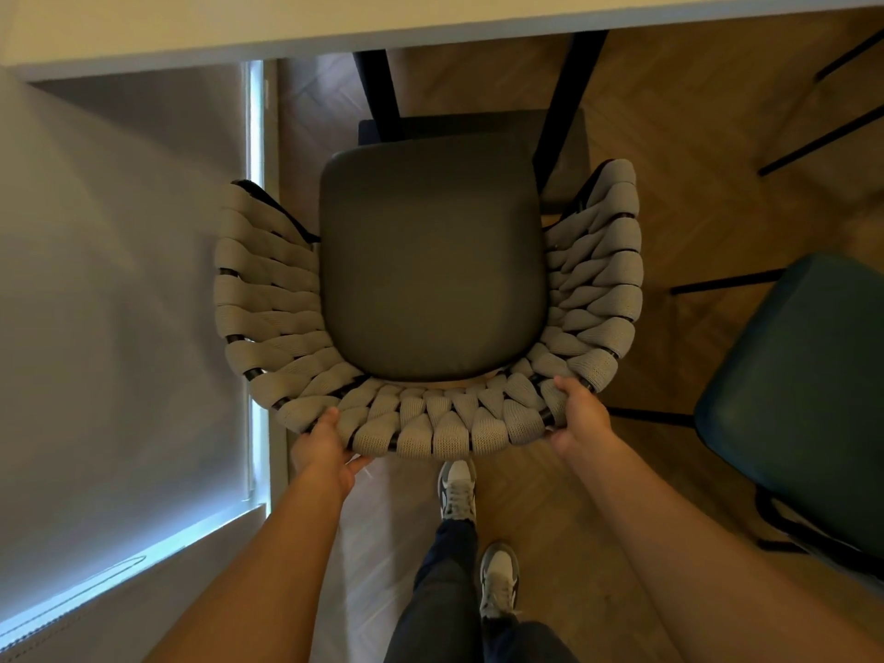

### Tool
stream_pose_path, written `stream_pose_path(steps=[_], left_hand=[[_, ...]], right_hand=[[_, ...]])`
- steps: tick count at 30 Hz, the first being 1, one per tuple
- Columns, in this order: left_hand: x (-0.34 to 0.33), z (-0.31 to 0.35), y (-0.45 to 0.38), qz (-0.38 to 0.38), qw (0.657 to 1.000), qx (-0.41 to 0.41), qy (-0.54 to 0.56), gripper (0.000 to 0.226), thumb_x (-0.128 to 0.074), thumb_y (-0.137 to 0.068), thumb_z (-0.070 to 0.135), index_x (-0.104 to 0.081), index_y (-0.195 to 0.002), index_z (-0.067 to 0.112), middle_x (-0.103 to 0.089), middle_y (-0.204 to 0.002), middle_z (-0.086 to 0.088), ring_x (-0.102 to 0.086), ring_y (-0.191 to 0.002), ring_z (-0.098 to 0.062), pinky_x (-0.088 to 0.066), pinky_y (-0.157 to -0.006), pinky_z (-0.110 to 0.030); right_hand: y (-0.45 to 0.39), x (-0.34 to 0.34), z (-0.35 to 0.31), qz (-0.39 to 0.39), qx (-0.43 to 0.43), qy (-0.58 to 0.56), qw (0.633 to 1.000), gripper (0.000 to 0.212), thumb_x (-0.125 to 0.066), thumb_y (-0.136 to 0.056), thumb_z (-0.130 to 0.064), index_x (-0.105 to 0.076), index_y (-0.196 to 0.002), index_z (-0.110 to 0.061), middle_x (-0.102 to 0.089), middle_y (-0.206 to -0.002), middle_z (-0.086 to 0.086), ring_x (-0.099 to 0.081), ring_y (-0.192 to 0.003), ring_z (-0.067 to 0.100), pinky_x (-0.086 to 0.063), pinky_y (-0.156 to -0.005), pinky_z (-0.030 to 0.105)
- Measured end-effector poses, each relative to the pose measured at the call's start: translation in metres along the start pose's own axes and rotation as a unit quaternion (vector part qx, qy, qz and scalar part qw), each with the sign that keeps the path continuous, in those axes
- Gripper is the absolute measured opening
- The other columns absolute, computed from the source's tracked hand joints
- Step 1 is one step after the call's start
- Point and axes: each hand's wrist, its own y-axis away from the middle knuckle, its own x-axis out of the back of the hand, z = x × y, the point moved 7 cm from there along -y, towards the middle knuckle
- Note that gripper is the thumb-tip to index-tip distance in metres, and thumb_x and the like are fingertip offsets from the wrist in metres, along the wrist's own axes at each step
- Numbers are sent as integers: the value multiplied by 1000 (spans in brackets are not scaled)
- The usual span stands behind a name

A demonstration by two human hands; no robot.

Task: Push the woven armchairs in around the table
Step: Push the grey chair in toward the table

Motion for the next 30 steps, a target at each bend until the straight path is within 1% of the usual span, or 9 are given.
stream_pose_path(steps=[4, 10, 14, 16, 19, 21, 23, 26, 30], left_hand=[[-5, 2, -4, 6, 1000, 7, -2, 44, -59, -98, 30, -50, -138, 15, -60, -131, -18, -62, -108, -38, -55, -76, -53], [-7, 2, -1, 6, 1000, 5, -17, 47, -58, -98, 31, -47, -140, 16, -59, -133, -19, -61, -113, -40, -55, -84, -56], [-7, 5, 5, -26, 998, 7, -56, 55, -59, -96, 41, -43, -144, 19, -58, -134, -16, -61, -111, -38, -58, -71, -50], [-4, 5, 11, -36, 996, -1, -82, 58, -59, -94, 46, -43, -144, 22, -58, -134, -14, -63, -108, -36, -59, -68, -47], [-1, -5, 24, -57, 991, -10, -122, 59, -56, -95, 50, -45, -144, 20, -59, -133, -14, -65, -105, -33, -58, -69, -44], [-2, -23, 35, -71, 987, -6, -146, 60, -53, -96, 51, -42, -144, 17, -56, -136, -17, -62, -110, -34, -56, -78, -47], [-7, -44, 47, -85, 983, -3, -165, 61, -51, -97, 49, -41, -145, 12, -53, -138, -18, -60, -115, -35, -53, -90, -50], [-19, -67, 67, -100, 975, -14, -197, 60, -52, -98, 45, -43, -144, 8, -56, -135, -19, -61, -112, -34, -52, -94, -50], [-37, -94, 93, -118, 955, -51, -269, 44, -52, -99, 39, -54, -132, 11, -64, -123, -13, -64, -101, -25, -50, -95, -46]], right_hand=[[-2, -3, -9, 10, 3, 4, 1000, 42, -64, -90, -13, -55, -131, -14, -65, -117, 13, -65, -95, 34, -52, -88, 57], [2, -3, -13, 7, 1, 12, 1000, 45, -64, -90, -16, -53, -134, -14, -64, -120, 14, -65, -96, 35, -53, -84, 56], [9, -3, -12, -3, 11, 16, 1000, 46, -62, -93, -25, -50, -137, -16, -62, -113, 10, -62, -85, 28, -52, -71, 49], [16, -2, -10, -17, 17, 23, 999, 48, -60, -94, -32, -48, -138, -18, -60, -118, 8, -62, -91, 27, -50, -65, 45], [25, 13, -5, -19, 26, 22, 999, 51, -56, -95, -38, -44, -142, -22, -56, -134, 8, -57, -115, 30, -50, -79, 48], [28, 34, -4, -8, 29, 17, 999, 53, -55, -95, -41, -42, -144, -25, -53, -139, 9, -54, -121, 30, -47, -96, 50], [30, 58, -4, 7, 32, 16, 999, 54, -54, -96, -41, -39, -145, -26, -50, -140, 8, -52, -123, 29, -43, -104, 52], [36, 93, -4, 26, 44, 13, 999, 54, -52, -97, -40, -38, -146, -23, -51, -135, 8, -53, -122, 27, -42, -106, 50], [44, 138, -7, 46, 49, 20, 998, 50, -50, -99, -39, -40, -144, -20, -54, -131, 7, -55, -119, 25, -45, -104, 47]])
